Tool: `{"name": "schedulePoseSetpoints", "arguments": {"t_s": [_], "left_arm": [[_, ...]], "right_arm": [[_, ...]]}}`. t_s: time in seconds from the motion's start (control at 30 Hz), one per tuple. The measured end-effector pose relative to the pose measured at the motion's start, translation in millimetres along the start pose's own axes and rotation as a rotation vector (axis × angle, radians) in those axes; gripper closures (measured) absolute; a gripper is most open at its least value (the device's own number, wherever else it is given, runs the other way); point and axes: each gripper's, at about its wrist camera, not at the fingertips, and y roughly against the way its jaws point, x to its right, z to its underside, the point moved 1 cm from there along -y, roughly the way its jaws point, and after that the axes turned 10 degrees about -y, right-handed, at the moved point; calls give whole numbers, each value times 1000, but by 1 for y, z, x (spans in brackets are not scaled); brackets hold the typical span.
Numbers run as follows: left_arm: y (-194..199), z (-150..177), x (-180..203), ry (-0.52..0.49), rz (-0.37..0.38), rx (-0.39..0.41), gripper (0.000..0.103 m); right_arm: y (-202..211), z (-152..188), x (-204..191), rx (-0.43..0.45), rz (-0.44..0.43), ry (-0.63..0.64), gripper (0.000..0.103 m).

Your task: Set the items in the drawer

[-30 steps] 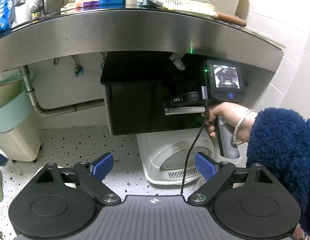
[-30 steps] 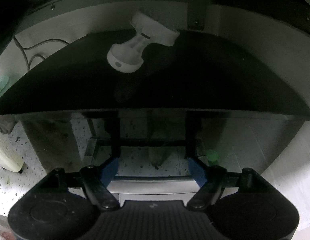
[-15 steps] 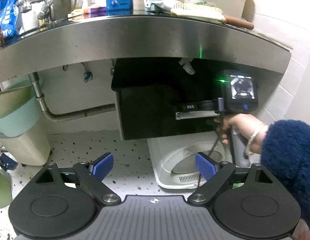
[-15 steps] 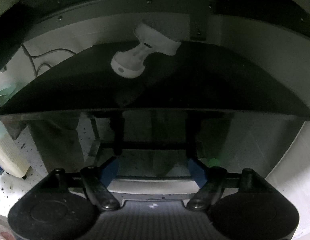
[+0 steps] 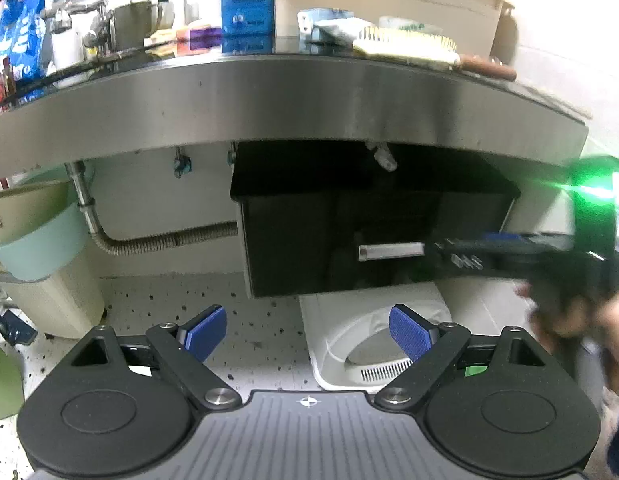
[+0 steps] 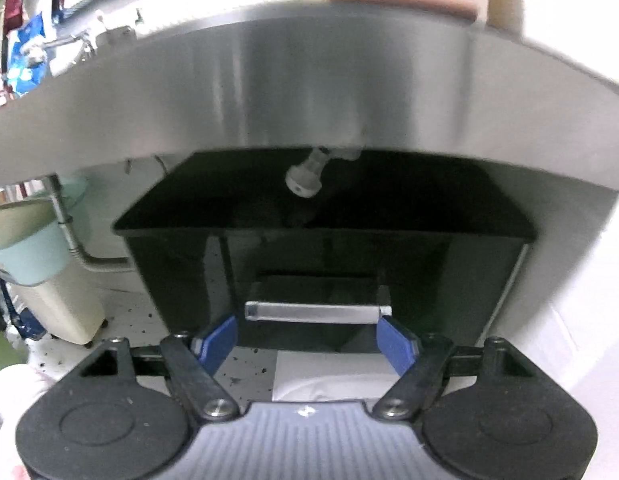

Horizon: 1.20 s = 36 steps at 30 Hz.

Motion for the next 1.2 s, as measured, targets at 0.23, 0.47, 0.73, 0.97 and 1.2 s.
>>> {"name": "schedulePoseSetpoints", "arguments": {"t_s": [0.23,0.47,0.73,0.97,1.2], "left_arm": [[9,-15,0,-2,-6,30,14],[20,-31,5,2,-8,60,14],[30,-41,7,7,-1,84,14],[40,-44,4,11,-15,103,14],[46,-44,2,14,-16,116,14]], "right_arm": [[57,2,2,24,44,-49,21],[92,6,-1,21,81,-111,21],[121,-3,-13,89,88,-26,21],[137,-14,-20,120,100,-47,20],[148,-26,-18,118,130,-122,10]]}}
